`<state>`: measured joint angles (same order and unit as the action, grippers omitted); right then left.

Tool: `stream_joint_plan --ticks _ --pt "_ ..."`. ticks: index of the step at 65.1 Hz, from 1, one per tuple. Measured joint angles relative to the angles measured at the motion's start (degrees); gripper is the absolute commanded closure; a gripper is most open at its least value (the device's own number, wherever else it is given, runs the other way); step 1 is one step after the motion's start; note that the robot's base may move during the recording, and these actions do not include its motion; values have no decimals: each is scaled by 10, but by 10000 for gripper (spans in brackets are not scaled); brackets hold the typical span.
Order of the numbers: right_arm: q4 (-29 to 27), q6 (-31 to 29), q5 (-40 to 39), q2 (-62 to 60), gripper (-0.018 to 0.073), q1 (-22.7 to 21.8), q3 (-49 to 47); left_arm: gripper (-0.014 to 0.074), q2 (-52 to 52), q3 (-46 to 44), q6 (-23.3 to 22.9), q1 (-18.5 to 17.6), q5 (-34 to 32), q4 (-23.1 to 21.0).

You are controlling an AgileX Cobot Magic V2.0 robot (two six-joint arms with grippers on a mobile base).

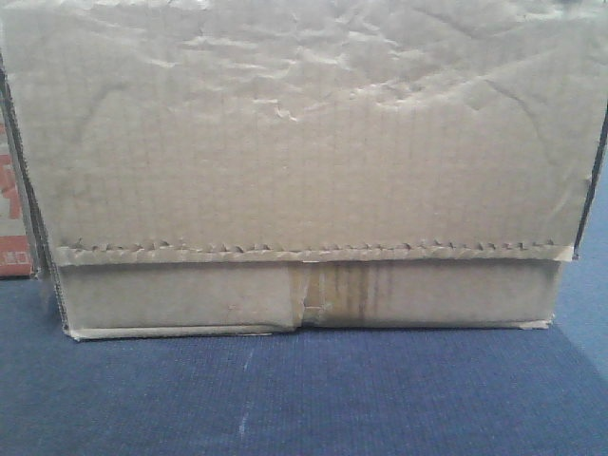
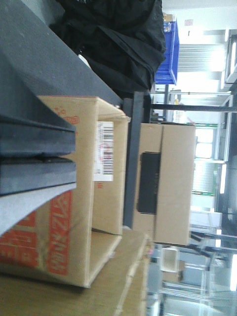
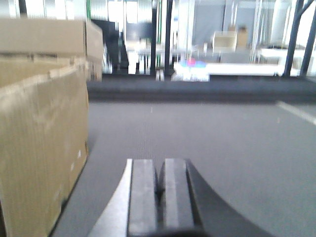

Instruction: Stack two boxes on right shelf middle

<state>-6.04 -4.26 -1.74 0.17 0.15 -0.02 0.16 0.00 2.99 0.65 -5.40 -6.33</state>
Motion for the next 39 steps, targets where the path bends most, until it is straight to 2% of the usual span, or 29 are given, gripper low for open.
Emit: stream_joint_plan --ticks 12,28,34,39 --pt "-2 0 32 0 721 0 -47 708 0 -88 0 0 38 -8" --pt "-3 0 126 17 706 0 -233 706 71 -301 0 0 145 -8" --pt "-5 0 172 65 606 0 -305 668 129 -385 0 0 215 -5" --pt "-5 0 209 113 458 0 -359 581 184 -453 0 0 283 -5"
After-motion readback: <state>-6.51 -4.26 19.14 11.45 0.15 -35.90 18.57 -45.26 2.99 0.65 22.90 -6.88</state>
